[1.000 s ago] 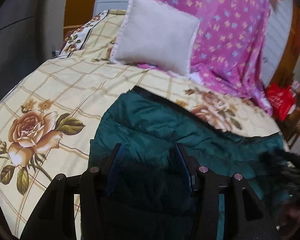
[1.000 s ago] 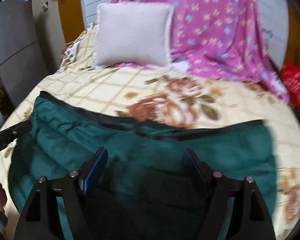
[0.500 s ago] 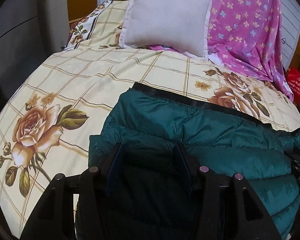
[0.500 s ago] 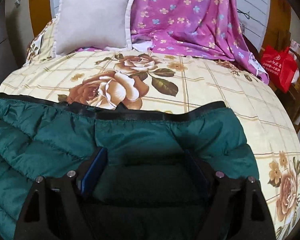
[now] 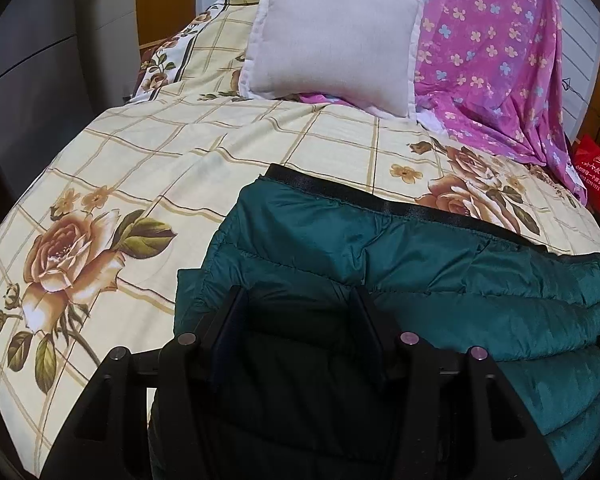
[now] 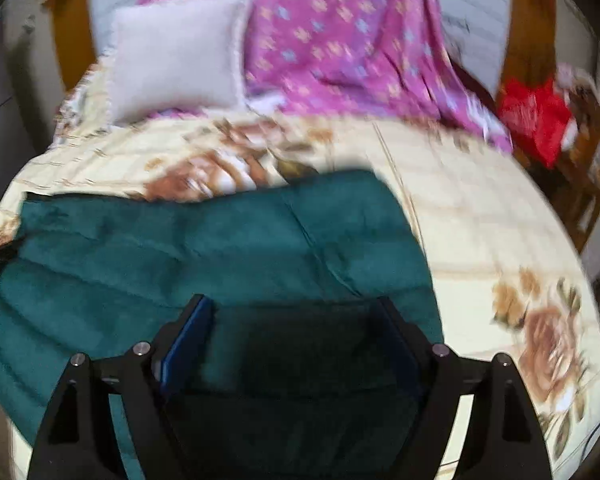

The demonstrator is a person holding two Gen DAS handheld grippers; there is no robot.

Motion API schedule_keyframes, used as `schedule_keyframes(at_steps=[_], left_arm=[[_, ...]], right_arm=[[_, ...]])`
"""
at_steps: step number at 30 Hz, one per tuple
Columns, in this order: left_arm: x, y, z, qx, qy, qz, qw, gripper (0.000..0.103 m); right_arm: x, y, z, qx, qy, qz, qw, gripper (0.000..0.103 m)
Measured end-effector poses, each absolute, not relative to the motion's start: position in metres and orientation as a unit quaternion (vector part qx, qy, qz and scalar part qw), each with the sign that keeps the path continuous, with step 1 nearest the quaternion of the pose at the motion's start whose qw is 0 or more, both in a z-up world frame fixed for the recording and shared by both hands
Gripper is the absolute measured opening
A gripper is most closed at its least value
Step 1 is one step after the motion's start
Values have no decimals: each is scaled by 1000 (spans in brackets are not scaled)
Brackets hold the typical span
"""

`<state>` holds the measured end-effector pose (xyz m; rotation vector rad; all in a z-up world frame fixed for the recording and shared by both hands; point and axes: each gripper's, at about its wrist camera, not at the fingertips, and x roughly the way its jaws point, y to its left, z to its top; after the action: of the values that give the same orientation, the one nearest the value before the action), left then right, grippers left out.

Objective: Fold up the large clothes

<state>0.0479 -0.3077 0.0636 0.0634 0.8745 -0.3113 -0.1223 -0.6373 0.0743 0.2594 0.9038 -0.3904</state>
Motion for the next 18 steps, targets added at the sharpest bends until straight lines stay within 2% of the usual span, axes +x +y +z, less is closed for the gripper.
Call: schedule_keyframes(at_steps=[5, 13, 18], left_arm=[[49, -308, 64, 33, 416, -147, 897, 37], [41, -293, 70, 7, 414, -161, 896, 37], [29, -292, 75, 21, 408, -159, 899, 37]], right_arm=[[-117, -633, 69, 105, 440, -191, 871, 88], [-159, -608, 114, 117, 398, -159, 896, 88], [-168, -607, 92, 126, 426, -177, 878, 93]])
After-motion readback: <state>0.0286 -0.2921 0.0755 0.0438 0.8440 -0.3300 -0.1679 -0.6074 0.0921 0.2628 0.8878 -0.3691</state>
